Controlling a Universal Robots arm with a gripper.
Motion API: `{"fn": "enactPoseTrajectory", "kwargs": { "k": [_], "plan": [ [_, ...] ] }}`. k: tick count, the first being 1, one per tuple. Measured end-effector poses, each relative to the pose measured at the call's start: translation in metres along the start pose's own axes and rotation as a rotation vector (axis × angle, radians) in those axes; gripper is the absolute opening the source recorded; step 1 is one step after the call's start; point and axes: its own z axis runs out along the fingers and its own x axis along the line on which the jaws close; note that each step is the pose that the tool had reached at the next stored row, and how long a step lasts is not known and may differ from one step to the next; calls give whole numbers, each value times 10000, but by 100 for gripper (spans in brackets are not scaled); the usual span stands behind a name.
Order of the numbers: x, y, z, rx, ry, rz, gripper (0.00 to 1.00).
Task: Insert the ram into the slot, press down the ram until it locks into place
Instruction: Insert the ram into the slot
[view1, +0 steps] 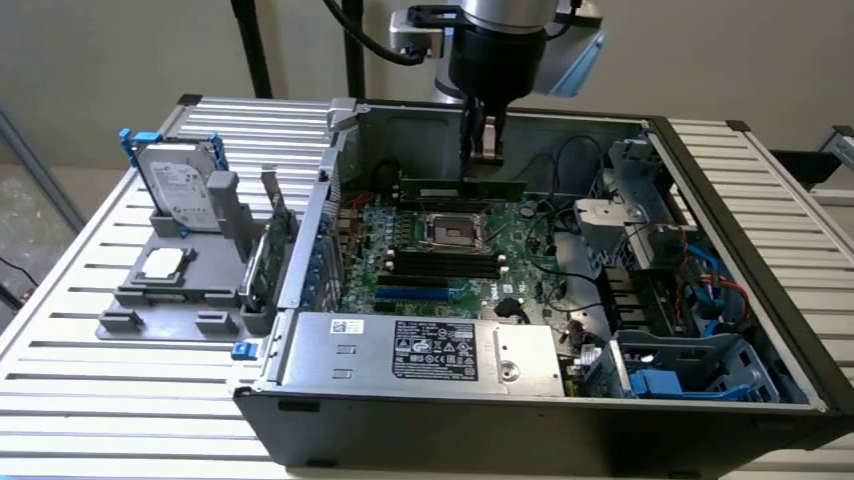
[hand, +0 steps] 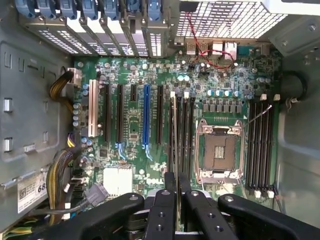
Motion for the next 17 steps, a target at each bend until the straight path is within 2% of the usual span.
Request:
{"fn": "enactPoseTrajectory", "kwargs": {
  "k": [6, 17],
  "plan": [
    [0, -2, 110, 0, -6, 627, 14],
    [-24, -12, 290, -5, 79, 635, 14]
  ]
}}
